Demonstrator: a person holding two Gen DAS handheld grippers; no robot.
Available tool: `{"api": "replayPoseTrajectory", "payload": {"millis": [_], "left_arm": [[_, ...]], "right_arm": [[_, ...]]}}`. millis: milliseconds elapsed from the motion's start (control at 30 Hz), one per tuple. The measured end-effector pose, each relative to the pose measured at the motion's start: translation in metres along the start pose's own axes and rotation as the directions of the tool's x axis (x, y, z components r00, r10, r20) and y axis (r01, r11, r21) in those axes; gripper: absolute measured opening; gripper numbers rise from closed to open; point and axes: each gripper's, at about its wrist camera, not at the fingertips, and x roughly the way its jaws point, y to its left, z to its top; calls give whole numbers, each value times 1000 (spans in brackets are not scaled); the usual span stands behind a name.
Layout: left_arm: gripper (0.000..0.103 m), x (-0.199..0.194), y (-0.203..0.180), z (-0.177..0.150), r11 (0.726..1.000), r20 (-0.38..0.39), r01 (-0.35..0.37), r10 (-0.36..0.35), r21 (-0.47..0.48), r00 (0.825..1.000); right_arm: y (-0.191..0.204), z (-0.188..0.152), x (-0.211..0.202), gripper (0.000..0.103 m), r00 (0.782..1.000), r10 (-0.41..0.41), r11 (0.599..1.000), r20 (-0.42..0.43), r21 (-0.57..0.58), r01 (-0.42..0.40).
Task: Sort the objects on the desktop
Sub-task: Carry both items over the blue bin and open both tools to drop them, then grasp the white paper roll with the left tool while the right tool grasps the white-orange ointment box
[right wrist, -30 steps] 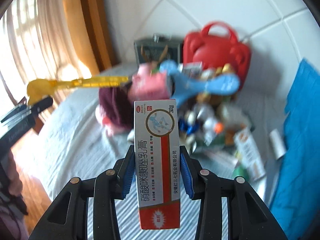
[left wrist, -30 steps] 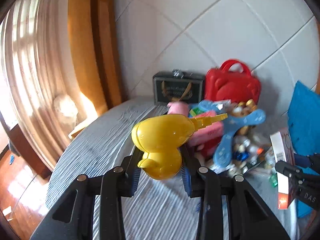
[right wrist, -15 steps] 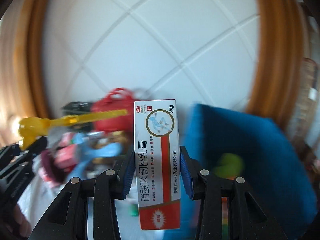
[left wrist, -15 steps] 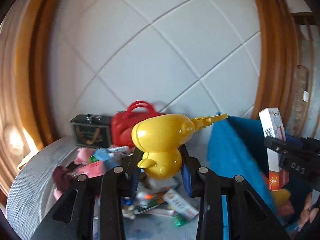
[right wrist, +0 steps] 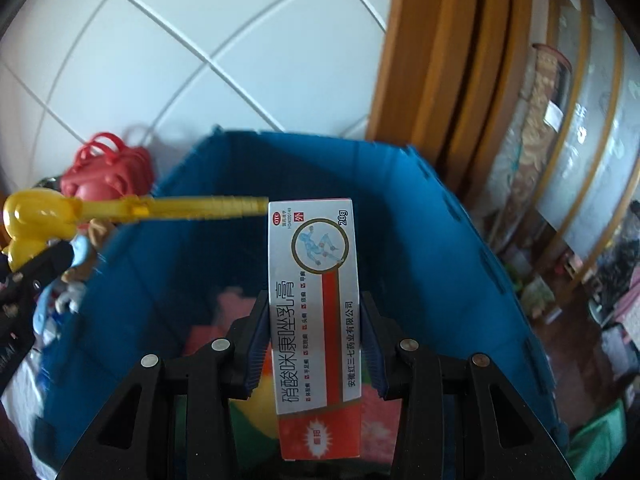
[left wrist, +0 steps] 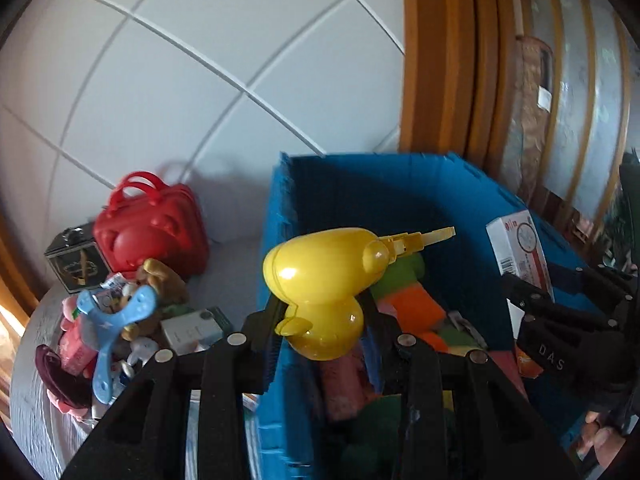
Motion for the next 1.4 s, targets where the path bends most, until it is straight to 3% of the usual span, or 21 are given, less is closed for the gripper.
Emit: {"api": "replayPoseTrajectory", "payload": {"millis": [200, 233, 267, 333, 400, 467, 633, 867, 1067, 1167, 1400], "left_arm": [[35, 7, -23, -7, 999, -58, -19, 22, 39, 998], [36, 7, -22, -8, 999, -65, -18, 20, 36, 998], [41, 8, -20, -8, 999, -67, -16, 18, 35, 998], [58, 1, -19, -9, 999, -41, -18, 19, 27, 999], [83, -10, -14, -8, 999, 5, -36, 36, 23, 999], [88, -24, -10, -9, 998, 63, -54, 53, 25, 997], [92, -46, 11, -11, 998, 127, -64, 65, -10, 990], [92, -64, 63, -29, 991, 126, -84, 97, -105, 987], [92, -73, 126, -54, 972, 74, -155, 170, -177, 983], [92, -79, 165, -68, 946, 61, -240, 259, -217, 964], [92, -82, 266, -105, 911, 11, -333, 346, -245, 938]], "right_arm": [[-16, -13, 8, 43, 999, 12, 1000, -48, -13, -12], [-15, -12, 6, 52, 999, -1, 1000, -38, -20, 0], [-14, -12, 4, 72, 999, -15, 1000, -33, -25, 14], [-9, -11, -1, 92, 999, -41, 998, -11, -45, 41], [-8, -9, -5, 94, 998, -54, 997, 8, -48, 54], [-6, -7, -9, 101, 999, -48, 998, 24, -42, 49], [4, -5, -28, 103, 997, -41, 998, 69, -37, 44], [43, -4, -60, 103, 984, 52, 998, 169, -55, -43], [108, 3, -79, 103, 967, 157, 983, 199, -130, -133], [146, 3, -86, 103, 957, 203, 971, 209, -170, -169], [244, 6, -88, 103, 942, 281, 947, 182, -214, -241]]}}
